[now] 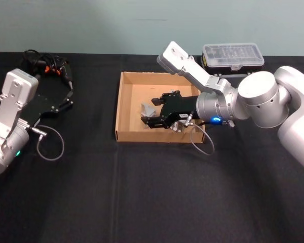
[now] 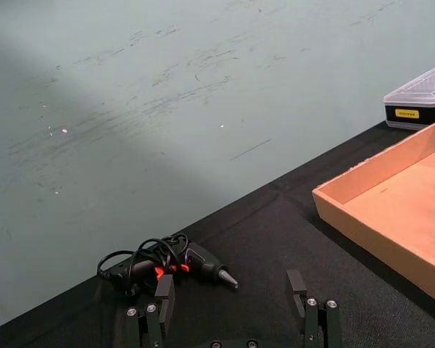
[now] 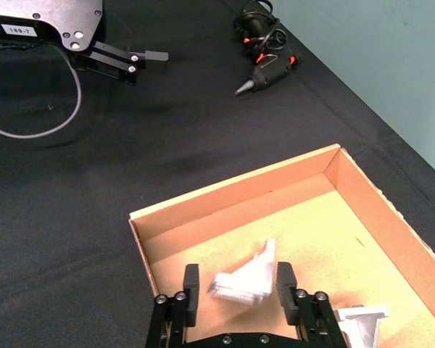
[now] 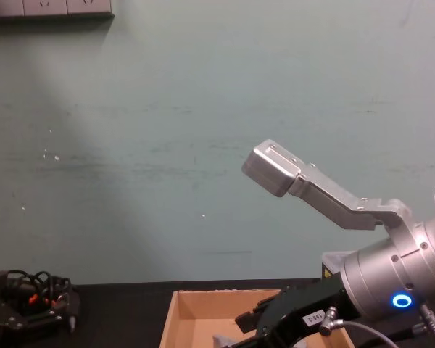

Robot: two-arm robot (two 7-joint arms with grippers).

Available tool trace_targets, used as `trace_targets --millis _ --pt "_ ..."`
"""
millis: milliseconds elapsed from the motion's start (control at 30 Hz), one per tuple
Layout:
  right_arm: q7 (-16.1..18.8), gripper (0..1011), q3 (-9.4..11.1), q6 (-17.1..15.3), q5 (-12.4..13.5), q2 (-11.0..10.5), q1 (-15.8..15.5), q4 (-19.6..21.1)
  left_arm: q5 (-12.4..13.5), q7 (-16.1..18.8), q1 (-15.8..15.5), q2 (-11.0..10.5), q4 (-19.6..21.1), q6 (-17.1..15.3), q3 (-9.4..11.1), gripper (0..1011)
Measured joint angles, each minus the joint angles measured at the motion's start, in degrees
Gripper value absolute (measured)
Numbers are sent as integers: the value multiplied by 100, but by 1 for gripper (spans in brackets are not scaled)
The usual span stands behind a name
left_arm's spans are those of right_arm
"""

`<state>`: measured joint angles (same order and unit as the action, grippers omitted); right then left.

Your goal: Use one hand to pick up the angle iron from the table and place it into the box.

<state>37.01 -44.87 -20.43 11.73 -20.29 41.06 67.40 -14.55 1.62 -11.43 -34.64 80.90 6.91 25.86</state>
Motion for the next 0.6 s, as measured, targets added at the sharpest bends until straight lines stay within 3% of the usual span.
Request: trace_targets --millis 133,400,600 --pt "48 785 40 0 -52 18 -6 -14 0 0 0 0 0 0 0 1000" --pt "67 998 182 -2 -100 -13 -110 153 0 0 0 0 0 0 0 1000" --pt "-112 1000 431 -17 -56 -168 -331 579 0 0 0 0 0 0 0 1000"
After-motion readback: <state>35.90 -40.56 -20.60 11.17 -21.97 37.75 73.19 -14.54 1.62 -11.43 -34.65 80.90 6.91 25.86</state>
